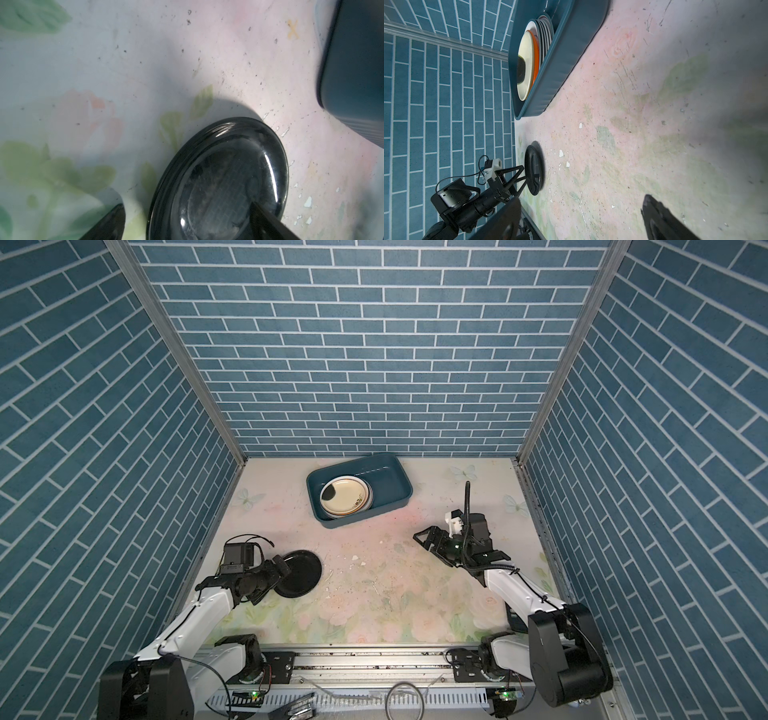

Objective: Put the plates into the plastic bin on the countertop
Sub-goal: 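Move the left gripper back to the black plate's rim, then grip the black plate rim with the left gripper and tilt it up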

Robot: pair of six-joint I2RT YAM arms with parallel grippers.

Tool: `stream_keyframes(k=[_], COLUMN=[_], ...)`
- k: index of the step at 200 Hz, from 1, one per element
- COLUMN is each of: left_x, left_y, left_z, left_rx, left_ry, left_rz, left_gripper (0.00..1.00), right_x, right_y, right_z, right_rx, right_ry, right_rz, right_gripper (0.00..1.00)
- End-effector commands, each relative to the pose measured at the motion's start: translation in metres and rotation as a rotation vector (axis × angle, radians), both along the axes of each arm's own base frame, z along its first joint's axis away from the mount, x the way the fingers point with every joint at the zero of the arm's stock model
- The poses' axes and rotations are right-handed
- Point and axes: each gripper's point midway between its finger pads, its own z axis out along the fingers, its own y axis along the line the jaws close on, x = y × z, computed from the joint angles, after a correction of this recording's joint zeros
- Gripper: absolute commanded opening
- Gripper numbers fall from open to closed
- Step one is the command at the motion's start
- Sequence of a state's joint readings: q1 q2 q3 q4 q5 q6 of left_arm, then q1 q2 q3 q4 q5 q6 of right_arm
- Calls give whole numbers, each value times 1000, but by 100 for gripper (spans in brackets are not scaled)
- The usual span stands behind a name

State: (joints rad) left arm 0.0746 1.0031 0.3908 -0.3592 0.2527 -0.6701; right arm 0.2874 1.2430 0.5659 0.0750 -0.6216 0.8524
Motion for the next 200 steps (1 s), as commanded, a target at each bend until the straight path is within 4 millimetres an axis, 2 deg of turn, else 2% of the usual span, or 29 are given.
stream_keyframes(k=[1, 77, 200], left_x=[-3, -2, -3], left_y=[1, -1, 3], left_z=[-8, -21, -14], left_rx=[-2, -9, 37], left_ry=[3, 35, 0], left_rz=[-4, -27, -45], left_gripper=[87, 59, 27], right_x=[12, 18, 18], right_y=[12, 38, 39], right_z=[19, 18, 14], right_rx=[55, 99, 81], right_ry=[-38, -27, -6], right_rz=[14, 51, 53], right_gripper=[91, 91, 90])
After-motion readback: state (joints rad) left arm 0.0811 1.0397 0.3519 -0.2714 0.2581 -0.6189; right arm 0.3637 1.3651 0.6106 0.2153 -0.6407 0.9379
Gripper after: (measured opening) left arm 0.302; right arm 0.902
